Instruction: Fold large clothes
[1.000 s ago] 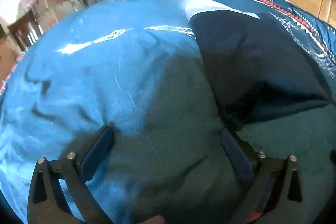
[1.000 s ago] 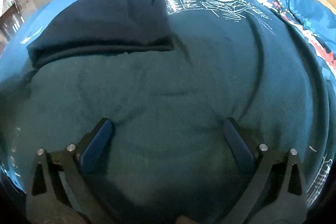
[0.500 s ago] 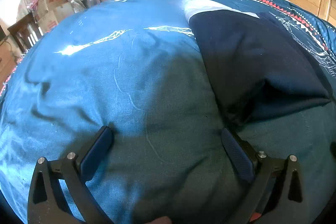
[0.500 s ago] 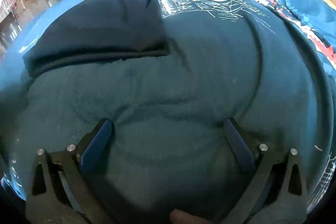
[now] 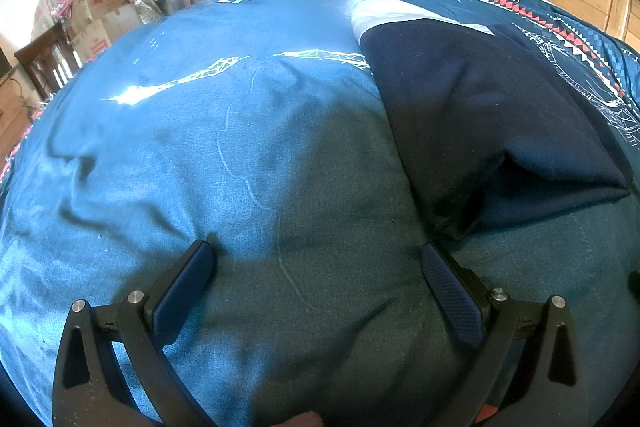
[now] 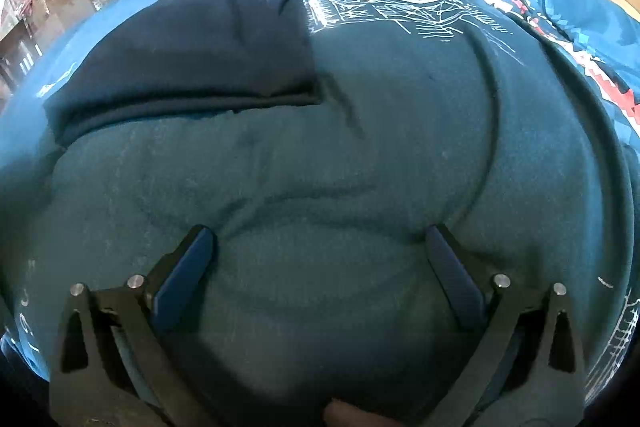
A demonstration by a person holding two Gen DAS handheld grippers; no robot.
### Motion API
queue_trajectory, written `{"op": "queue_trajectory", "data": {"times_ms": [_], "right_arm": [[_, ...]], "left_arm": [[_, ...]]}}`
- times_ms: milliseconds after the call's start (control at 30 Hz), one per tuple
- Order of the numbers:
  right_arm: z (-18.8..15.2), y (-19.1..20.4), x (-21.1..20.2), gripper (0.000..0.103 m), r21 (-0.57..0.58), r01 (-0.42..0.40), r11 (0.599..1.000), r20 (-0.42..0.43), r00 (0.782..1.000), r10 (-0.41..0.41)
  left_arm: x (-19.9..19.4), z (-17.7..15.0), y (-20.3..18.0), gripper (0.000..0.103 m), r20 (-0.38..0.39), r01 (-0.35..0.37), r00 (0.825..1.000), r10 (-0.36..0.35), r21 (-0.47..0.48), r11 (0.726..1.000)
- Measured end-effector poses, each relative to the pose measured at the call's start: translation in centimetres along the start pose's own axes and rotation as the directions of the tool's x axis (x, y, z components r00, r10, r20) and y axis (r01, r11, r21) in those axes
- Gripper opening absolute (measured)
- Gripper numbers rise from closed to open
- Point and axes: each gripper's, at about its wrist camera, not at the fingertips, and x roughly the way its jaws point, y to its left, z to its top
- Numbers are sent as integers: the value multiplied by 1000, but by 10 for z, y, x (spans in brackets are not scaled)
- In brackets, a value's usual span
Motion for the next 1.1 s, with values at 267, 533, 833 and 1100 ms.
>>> {"op": "queue_trajectory", "data": {"times_ms": [267,533,833,1100], "right_arm": [[0,0,0,103,-2,2,1000,1,1000,-2],[0,0,0,103,-5,4,1000,2,1000,-4],[0,1,1,103,-3,10,1000,3,1000,-10],[1,1,0,103,-3,11,1000,2,1000,-11]], "left_arm": [[0,0,0,103,-1,-4,1000,4,3,1000],[0,0,-1,103,0,-7,1000,7,5,1000],[0,0,-1,103,0,-8,1000,8,6,1000],[0,0,-1,103,0,-8,1000,8,6,1000]]}}
